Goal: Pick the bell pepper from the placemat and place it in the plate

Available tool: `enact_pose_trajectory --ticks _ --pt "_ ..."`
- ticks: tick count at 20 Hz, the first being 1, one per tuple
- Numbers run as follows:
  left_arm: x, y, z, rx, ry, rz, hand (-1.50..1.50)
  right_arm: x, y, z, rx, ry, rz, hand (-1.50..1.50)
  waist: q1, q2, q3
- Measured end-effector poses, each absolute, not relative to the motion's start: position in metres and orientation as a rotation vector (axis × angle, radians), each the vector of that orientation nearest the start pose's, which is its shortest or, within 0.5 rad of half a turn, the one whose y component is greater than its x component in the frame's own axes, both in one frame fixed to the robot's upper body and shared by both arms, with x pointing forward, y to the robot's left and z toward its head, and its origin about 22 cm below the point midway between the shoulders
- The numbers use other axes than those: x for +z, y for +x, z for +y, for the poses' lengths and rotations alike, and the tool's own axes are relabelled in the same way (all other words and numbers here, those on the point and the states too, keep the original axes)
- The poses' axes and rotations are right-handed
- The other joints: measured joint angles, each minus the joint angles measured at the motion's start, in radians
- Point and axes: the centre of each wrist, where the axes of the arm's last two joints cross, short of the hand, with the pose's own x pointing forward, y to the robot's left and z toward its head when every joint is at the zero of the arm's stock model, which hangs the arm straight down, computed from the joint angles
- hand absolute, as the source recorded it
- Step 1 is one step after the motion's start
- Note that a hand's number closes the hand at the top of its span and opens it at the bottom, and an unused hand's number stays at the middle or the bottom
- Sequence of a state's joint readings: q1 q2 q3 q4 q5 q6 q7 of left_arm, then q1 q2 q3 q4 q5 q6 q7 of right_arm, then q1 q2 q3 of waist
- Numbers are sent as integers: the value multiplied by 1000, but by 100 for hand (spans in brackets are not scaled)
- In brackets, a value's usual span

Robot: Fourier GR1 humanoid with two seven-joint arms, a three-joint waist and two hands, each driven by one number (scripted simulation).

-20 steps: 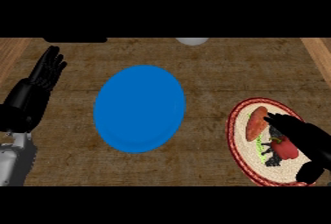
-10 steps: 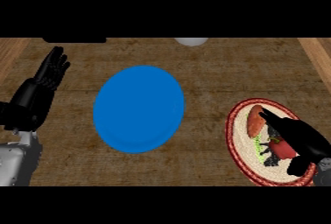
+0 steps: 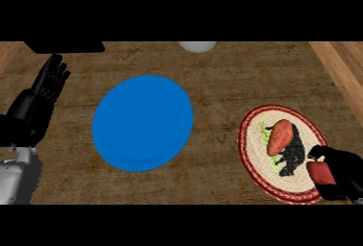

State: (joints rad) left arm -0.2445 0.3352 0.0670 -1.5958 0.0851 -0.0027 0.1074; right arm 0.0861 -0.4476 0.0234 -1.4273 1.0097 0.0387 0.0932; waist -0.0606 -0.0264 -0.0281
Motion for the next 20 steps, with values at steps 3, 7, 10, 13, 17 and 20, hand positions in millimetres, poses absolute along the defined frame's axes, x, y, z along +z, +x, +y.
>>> enact_pose_trajectory --ticks 3,7,10,13,17,20 --pt "96 289 296 -194 197 -1724 0 -14 193 -333 959 -1129 -843 150 -3 1 5" --pt "97 287 295 -199 184 -1730 0 -4 164 -291 834 -1231 -823 150 10 9 16" --pt "97 287 295 -210 178 -1732 0 21 147 -257 768 -1235 -883 150 22 15 21" --pt "101 289 294 -220 172 -1735 0 52 141 -226 721 -1235 -1005 150 35 18 24" --pt "102 293 291 -222 158 -1739 0 89 132 -189 669 -1184 -1222 150 43 20 25" --pt "104 295 288 -232 150 -1742 0 109 131 -161 617 -1123 -1360 150 53 22 26"
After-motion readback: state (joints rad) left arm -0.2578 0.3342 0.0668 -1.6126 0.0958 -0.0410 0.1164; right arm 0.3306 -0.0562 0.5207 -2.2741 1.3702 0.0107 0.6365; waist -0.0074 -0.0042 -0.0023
